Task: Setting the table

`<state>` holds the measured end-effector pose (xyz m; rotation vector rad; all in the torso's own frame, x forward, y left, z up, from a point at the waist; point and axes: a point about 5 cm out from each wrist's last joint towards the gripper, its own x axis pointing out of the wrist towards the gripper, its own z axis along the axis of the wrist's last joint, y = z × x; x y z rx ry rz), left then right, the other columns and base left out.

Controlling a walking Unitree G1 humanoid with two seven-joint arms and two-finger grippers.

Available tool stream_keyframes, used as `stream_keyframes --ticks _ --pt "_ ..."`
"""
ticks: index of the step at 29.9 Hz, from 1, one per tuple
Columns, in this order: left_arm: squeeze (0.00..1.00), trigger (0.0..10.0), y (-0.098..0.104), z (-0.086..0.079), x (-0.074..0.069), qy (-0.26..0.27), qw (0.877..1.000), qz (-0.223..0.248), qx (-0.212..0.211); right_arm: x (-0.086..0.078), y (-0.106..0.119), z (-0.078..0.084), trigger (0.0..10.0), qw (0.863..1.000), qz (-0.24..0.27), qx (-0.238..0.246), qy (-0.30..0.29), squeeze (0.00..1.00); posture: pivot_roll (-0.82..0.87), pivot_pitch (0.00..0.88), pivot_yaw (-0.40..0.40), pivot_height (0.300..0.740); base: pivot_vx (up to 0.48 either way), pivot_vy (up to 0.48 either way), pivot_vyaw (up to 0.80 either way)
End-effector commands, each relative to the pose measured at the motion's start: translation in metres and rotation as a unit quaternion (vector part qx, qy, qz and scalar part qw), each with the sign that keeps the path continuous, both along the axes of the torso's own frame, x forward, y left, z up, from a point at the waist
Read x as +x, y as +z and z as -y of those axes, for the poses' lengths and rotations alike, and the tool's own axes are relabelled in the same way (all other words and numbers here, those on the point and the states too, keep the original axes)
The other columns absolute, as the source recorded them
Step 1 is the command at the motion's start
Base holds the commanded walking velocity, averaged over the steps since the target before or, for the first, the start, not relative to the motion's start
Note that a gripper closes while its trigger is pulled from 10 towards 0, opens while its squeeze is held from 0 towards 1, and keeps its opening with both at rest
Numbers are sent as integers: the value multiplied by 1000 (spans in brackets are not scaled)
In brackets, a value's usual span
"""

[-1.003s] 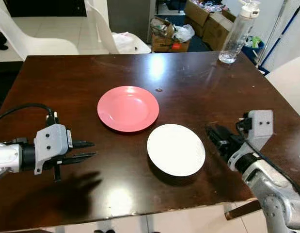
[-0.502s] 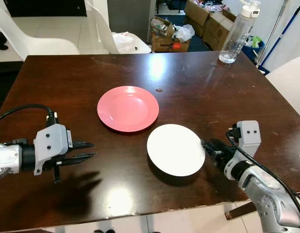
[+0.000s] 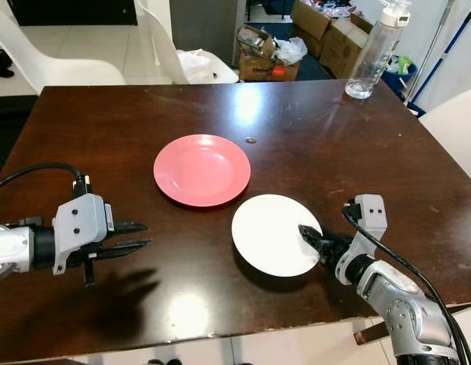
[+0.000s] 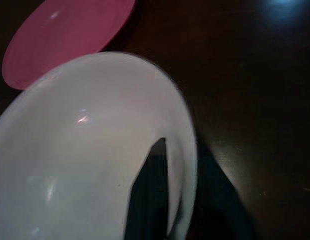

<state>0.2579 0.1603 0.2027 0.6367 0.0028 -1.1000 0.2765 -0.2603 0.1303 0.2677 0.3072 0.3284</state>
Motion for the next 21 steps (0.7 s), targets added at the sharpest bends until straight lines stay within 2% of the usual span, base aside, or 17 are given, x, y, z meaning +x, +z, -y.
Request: stream_keyframes --ticks 1,12,13,14,18,19,21 --pt "0 10000 -2 -1 -3 -1 1000 -5 0 -1 -7 -1 0 1000 -14 7 0 0 -16 97 80 740 0 0 0" --pt "0 10000 -1 1 -2 -1 1000 -5 -1 6 3 1 0 999 1 34 -2 0 -19 97 78 740 0 0 0" --pt "0 10000 -1 1 -2 -1 1000 -5 -1 9 6 0 6667 999 6 41 -1 0 -19 97 78 740 0 0 0" --pt "0 10000 -1 1 -2 0 1000 -4 -1 13 10 -3 10000 998 13 55 6 0 -20 97 75 740 0 0 0" --pt "0 10000 -1 2 -2 0 1000 -3 -2 19 17 -9 10000 997 24 74 20 0 -16 97 72 740 0 0 0" --pt "0 10000 3 -1 -1 9 1000 2 -10 27 21 -21 10000 994 28 95 43 0 -10 97 67 740 0 0 0" --pt "0 10000 10 -5 0 20 1000 6 -20 30 21 -31 10000 992 26 106 60 0 -10 97 67 740 0 0 0"
